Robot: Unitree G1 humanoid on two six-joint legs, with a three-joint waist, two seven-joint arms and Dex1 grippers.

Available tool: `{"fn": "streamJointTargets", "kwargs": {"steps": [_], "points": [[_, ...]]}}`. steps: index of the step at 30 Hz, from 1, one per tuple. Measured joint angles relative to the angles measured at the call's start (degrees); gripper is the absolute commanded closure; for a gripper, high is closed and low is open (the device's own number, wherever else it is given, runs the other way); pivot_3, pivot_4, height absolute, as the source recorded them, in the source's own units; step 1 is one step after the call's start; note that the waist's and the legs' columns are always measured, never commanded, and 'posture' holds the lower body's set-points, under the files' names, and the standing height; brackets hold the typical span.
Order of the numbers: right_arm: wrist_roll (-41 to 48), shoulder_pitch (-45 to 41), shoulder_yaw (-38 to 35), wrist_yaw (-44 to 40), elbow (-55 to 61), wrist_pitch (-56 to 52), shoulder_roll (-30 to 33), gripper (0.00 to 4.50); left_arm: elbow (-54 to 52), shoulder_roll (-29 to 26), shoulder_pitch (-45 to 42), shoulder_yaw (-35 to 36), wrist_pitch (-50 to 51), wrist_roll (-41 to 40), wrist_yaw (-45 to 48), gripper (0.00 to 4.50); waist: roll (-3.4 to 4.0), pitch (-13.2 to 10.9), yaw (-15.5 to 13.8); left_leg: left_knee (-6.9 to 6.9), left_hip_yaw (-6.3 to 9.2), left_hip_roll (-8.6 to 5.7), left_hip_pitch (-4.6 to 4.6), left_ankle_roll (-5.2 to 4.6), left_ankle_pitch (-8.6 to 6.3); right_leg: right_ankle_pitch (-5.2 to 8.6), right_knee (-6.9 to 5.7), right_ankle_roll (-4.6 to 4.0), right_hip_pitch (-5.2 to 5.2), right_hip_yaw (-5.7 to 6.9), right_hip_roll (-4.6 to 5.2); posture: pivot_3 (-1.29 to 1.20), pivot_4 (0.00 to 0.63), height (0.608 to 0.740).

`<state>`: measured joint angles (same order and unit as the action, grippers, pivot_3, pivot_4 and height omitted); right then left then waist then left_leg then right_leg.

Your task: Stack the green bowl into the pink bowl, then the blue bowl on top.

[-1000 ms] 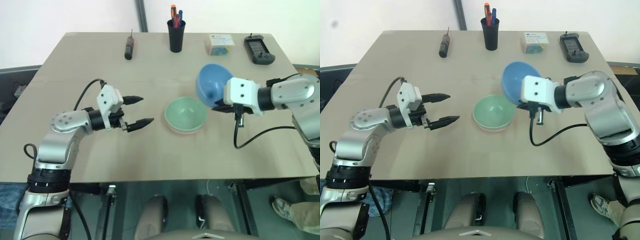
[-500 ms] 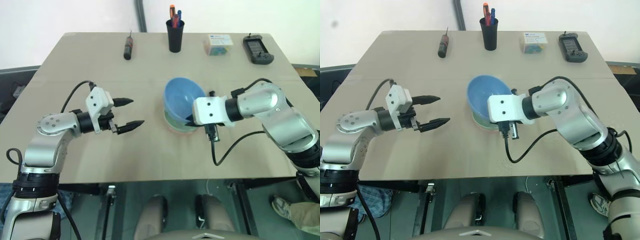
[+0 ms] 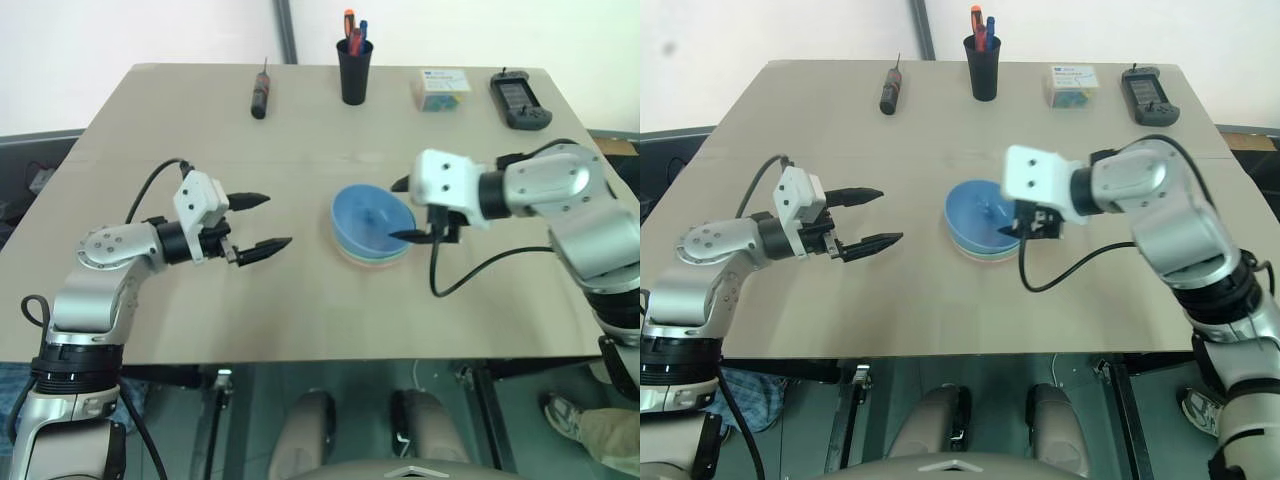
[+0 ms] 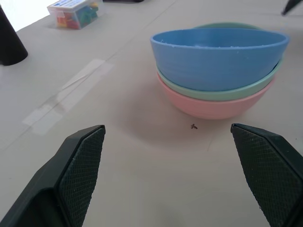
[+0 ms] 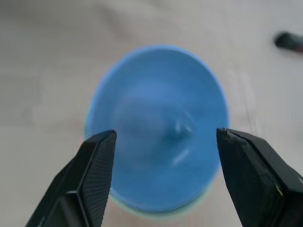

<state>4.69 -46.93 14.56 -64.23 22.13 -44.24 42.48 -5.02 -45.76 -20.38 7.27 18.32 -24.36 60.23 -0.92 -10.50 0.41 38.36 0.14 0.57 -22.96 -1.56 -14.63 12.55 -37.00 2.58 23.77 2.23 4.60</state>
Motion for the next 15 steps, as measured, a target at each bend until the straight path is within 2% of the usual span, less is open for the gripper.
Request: {"fn": "streamJointTargets", "kwargs": {"steps": [1,2,8,12,15], "points": [[2.48,3.47,-4.5,0.95,0.44,-2.04,0.51,0.9,-0.93,0.06,0.07,0.0,0.16,0.0,-0.7,0.0,0.0,0.0,-0.01,-0.01,0.0,0.0,0.0,0.0,0.0,0.0,0.0,0.0,0.0,0.0,0.0,0.0,0.15,0.74],[2.54,3.61,-4.63,0.98,0.44,-2.1,0.55,0.9,-0.95,0.06,0.09,0.01,0.16,0.0,-0.72,0.0,0.0,0.0,0.0,-0.01,-0.01,0.0,0.0,0.0,0.0,0.0,-0.01,0.0,0.0,0.0,0.0,0.0,0.15,0.74],[10.7,18.56,-21.62,2.25,1.1,-1.05,2.15,0.9,-3.37,1.23,3.3,0.1,0.4,0.19,-4.01,0.0,-0.01,0.01,-0.12,-0.02,-0.02,0.01,0.03,-0.01,0.0,0.0,0.01,0.0,-0.03,-0.02,0.01,0.0,0.15,0.74],[14.04,29.59,-30.01,1.89,0.17,5.11,2.54,0.9,-5.7,1.82,5.64,0.03,0.8,0.52,-5.87,0.0,-0.05,0.03,-0.2,-0.03,0.0,0.03,0.11,-0.01,0.0,0.0,0.0,0.0,-0.11,-0.01,-0.01,0.0,0.15,0.74],[16.45,37.53,-33.37,0.78,-0.73,10.2,0.61,0.9,-7.11,2.57,7.74,0.16,1.37,0.53,-7.24,0.0,-0.02,0.01,-0.24,-0.03,-0.04,0.03,0.13,-0.01,0.0,0.0,-0.02,0.0,-0.1,-0.06,-0.01,0.0,0.15,0.74]]}}
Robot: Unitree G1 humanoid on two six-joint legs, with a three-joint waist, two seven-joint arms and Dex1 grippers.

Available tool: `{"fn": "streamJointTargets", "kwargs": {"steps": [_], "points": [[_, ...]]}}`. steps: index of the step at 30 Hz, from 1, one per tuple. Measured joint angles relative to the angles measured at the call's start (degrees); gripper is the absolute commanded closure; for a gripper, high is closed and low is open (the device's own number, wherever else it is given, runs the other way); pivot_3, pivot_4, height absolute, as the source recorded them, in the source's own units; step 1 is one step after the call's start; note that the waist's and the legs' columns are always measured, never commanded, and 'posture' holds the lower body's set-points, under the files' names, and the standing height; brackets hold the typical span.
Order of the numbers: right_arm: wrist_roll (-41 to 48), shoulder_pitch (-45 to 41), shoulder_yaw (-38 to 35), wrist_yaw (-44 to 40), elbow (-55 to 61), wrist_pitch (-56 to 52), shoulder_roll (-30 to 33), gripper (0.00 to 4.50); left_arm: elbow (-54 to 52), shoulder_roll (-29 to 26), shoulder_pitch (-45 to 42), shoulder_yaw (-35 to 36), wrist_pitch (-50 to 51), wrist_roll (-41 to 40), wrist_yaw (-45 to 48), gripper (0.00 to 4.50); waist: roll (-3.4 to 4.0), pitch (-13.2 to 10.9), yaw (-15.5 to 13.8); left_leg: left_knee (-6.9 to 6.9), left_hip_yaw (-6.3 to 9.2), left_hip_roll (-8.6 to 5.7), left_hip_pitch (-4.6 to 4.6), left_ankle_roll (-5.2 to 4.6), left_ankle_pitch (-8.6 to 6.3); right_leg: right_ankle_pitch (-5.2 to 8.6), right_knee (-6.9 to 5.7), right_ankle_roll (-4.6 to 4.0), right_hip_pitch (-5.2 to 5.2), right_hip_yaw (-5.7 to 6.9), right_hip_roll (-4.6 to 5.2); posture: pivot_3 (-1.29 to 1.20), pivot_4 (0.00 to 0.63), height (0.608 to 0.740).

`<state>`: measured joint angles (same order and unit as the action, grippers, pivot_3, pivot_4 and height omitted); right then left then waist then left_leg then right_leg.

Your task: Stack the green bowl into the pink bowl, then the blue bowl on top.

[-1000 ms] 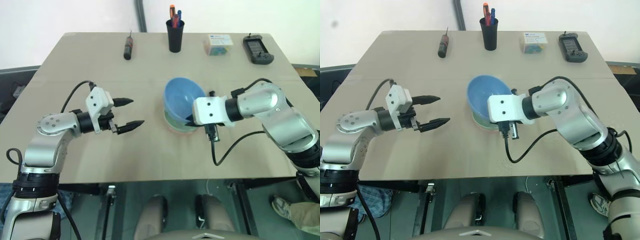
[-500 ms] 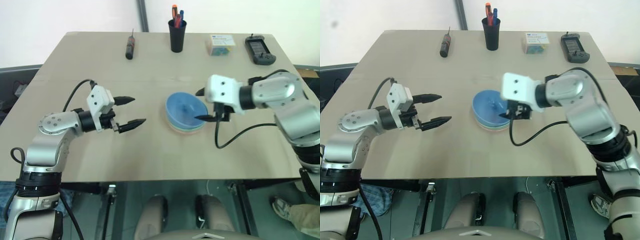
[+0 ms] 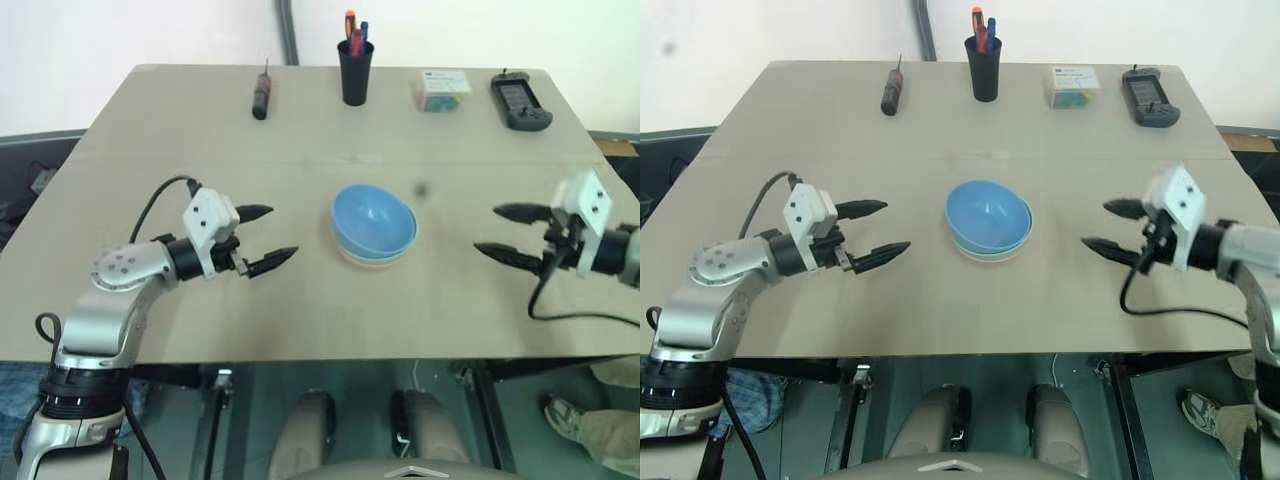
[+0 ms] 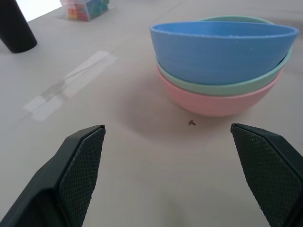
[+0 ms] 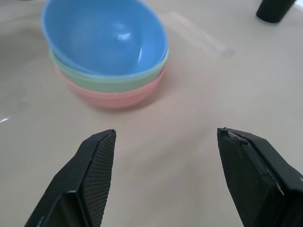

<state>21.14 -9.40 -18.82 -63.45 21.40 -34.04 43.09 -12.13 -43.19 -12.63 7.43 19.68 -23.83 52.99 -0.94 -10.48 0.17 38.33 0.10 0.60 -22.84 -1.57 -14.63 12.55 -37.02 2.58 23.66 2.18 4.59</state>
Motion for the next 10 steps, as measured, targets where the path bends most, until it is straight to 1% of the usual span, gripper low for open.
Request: {"fn": "streamJointTargets", "kwargs": {"steps": [6,10], "points": [[4.15,6.26,-3.69,-1.4,-0.14,7.28,-0.17,0.9,-3.0,0.12,2.84,1.02,-0.18,0.02,-1.55,0.0,-0.02,0.01,0.34,0.04,-0.03,0.02,0.11,0.0,0.0,0.0,-0.02,0.0,-0.07,-0.07,-0.02,0.0,0.15,0.74],[6.14,8.76,-4.31,-1.88,-1.06,10.29,-0.34,0.9,-3.29,0.12,4.84,1.94,-0.44,0.11,-2.58,0.0,-0.01,0.01,0.3,0.06,-0.04,0.02,0.12,0.0,0.0,0.01,-0.04,0.0,-0.07,-0.07,-0.02,0.0,0.15,0.74]]}}
